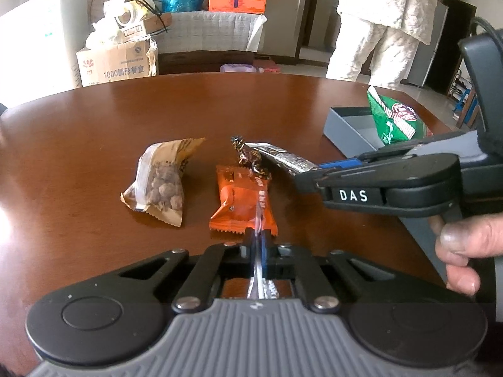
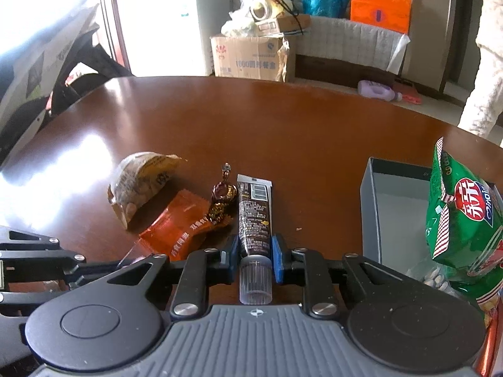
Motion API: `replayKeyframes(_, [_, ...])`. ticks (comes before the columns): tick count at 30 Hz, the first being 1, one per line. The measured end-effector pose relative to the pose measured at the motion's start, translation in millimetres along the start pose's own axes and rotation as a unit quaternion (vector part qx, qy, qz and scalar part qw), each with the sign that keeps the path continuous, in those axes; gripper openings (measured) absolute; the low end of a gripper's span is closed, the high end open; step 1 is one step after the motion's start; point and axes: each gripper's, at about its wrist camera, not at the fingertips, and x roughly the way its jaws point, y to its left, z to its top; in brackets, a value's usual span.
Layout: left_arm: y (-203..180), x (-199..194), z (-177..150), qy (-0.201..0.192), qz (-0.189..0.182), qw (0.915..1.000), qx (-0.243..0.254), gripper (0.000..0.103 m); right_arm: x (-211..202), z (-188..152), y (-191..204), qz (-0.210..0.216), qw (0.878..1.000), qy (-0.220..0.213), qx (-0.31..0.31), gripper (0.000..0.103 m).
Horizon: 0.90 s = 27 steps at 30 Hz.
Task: Organize snacks
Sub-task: 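Grasp pink-wrapped candy stick with left gripper while right gripper grasps grey tube, then carry candy stick with left gripper while right gripper carries grey tube over box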
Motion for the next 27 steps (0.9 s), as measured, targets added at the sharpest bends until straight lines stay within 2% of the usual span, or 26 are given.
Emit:
replayKeyframes(15, [-4, -13, 10, -0.027, 0.008, 0.9996, 0.01, 0.0, -30, 5, -13, 0.011, 0.999, -0.033, 0.033, 0.023])
replayKeyframes(27, [-19, -23, 19, -0.048, 0.001, 0.9984, 0.029, 0.0, -69, 7, -34, 0.011, 0.995, -0.08, 0.064, 0.023])
